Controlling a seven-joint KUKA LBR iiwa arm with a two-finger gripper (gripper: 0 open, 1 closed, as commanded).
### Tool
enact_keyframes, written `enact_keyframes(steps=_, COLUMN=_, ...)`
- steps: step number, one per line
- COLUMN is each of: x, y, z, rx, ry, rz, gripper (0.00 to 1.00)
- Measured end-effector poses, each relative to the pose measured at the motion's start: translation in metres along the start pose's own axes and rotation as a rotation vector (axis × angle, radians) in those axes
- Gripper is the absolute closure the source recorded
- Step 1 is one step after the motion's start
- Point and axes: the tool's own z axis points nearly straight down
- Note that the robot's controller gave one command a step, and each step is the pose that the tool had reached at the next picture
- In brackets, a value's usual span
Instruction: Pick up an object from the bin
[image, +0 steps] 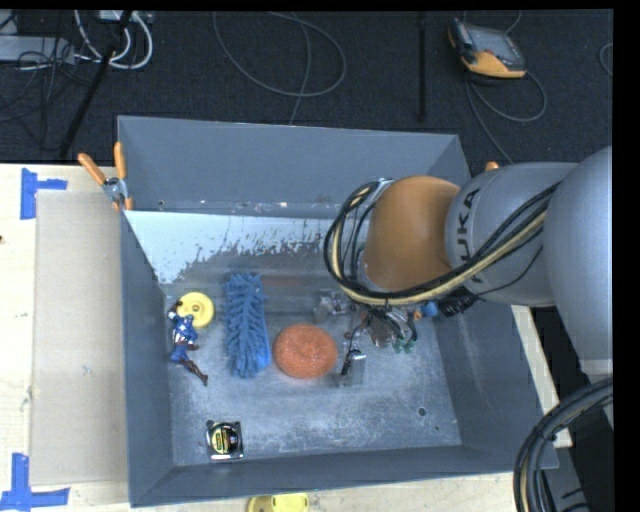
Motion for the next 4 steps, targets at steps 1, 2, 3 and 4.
enact_keyframes(steps=1, x=-0.017, y=0.030, z=0.002, rx=-0.002, ry=-0.004, rz=-0.164, gripper=0.00)
enact_keyframes(steps=2, x=-0.001, y=0.053, z=0.006, rx=-0.002, ry=-0.001, rz=-0.167, gripper=1.00)
enact_keyframes(steps=3, x=-0.001, y=0.053, z=0.006, rx=-0.002, ry=-0.001, rz=-0.166, gripper=1.00)
enact_keyframes(steps=4, x=0.006, y=0.069, z=-0.106, rx=-0.002, ry=-0.003, rz=-0.178, gripper=1.00)
